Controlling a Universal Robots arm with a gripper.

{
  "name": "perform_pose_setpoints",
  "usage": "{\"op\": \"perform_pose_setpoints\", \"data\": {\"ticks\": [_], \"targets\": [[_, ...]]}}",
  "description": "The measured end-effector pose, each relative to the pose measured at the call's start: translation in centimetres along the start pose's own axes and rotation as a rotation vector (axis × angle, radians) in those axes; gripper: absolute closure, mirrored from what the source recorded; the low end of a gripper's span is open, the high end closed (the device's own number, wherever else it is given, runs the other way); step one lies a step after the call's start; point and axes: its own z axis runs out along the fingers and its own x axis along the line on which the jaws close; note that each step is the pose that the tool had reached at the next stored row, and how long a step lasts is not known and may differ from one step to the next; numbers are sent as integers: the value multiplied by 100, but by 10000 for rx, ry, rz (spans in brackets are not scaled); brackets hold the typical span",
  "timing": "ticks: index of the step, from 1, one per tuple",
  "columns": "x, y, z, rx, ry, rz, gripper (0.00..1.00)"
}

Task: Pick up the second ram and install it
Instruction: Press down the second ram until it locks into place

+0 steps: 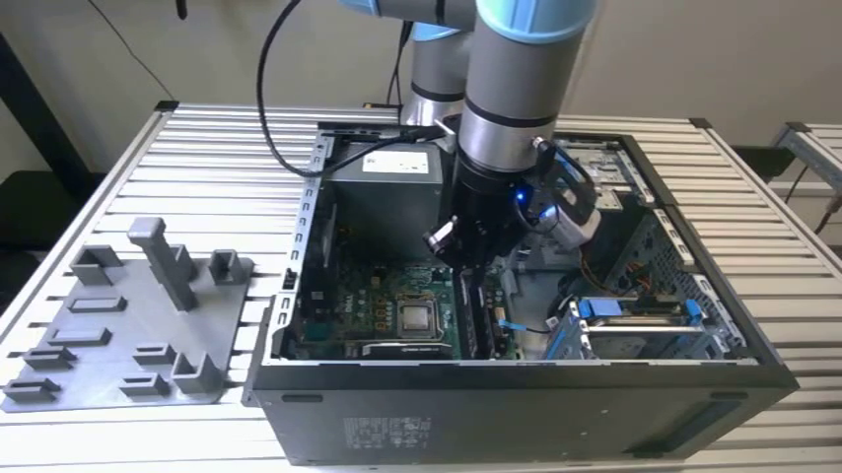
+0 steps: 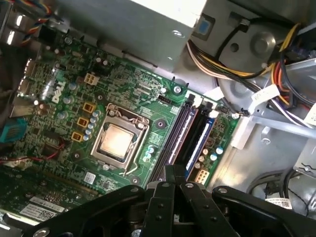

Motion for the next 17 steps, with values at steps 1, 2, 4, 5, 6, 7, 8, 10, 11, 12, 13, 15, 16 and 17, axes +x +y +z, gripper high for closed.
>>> {"op": "perform_pose_setpoints", "data": {"ticks": [1, 2, 4, 5, 6, 7, 8, 10, 11, 12, 13, 15, 16, 17], "targets": [[4, 2, 0, 0, -2, -114, 89], [8, 4, 1, 0, -5, -223, 89], [10, 4, 1, 0, -11, -476, 89], [10, 4, 1, 1, -14, -616, 89], [11, 5, 2, 1, -19, -775, 89], [11, 4, 2, 2, -24, -936, 89], [11, 4, 2, 3, -28, -1101, 89], [11, 4, 2, 4, -37, -1428, 89], [11, 4, 2, 4, -41, -1583, 89], [11, 5, 2, 4, -45, -1741, 89], [11, 5, 2, 5, -49, -1898, 89], [11, 5, 3, 6, -59, -2228, 89], [11, 5, 3, 6, -64, -2403, 89], [11, 5, 3, 7, -68, -2566, 89]]}}
